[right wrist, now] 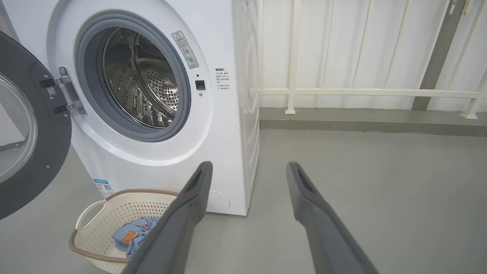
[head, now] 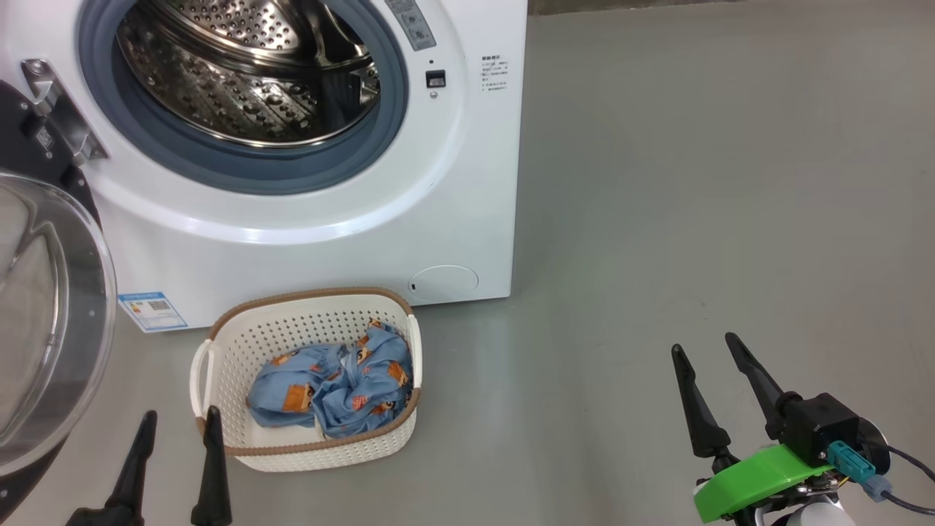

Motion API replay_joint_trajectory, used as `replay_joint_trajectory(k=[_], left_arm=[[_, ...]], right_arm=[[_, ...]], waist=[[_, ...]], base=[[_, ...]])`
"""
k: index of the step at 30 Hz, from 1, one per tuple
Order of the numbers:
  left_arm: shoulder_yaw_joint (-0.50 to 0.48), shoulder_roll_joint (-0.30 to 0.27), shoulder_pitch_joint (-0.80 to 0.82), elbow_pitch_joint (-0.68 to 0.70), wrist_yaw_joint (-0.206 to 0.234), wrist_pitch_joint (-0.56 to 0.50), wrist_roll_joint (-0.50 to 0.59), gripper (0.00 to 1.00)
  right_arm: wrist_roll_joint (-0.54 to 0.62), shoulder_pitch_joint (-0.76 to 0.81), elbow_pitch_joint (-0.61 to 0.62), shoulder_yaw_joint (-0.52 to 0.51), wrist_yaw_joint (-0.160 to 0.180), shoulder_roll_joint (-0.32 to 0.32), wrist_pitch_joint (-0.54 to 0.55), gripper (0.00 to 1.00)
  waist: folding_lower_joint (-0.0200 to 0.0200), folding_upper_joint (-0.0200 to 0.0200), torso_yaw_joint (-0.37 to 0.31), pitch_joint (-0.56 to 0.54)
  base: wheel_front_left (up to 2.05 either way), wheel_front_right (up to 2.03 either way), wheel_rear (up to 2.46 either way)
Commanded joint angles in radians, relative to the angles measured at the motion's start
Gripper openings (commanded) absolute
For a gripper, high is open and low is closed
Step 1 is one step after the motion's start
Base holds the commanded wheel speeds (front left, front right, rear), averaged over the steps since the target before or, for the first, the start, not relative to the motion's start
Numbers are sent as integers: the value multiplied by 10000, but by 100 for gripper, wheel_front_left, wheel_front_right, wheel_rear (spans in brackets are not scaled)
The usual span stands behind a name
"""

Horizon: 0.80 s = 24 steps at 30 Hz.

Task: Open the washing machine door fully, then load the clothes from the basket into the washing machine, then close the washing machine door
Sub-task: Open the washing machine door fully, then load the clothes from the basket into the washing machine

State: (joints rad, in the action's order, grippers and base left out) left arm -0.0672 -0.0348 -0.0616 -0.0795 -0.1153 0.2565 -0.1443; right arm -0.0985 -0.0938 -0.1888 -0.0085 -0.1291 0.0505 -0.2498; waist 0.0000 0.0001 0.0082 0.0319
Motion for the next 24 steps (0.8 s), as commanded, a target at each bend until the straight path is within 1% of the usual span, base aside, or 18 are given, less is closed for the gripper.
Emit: replay_joint_trajectory(k=[1,24], left_arm=[[-246,-155,220,153,107,53,-47,100],[-214,-155,350,-84,91,53,-85,100]], right_arm=[[54,-104,260,267,-16,-3,-120,100],[-49,-116,129,185,-16,-3,-120,100]], waist=[[0,-1,30,-25],[0,-1,188,-76]], base=[[0,0,0],[1,-1,0]])
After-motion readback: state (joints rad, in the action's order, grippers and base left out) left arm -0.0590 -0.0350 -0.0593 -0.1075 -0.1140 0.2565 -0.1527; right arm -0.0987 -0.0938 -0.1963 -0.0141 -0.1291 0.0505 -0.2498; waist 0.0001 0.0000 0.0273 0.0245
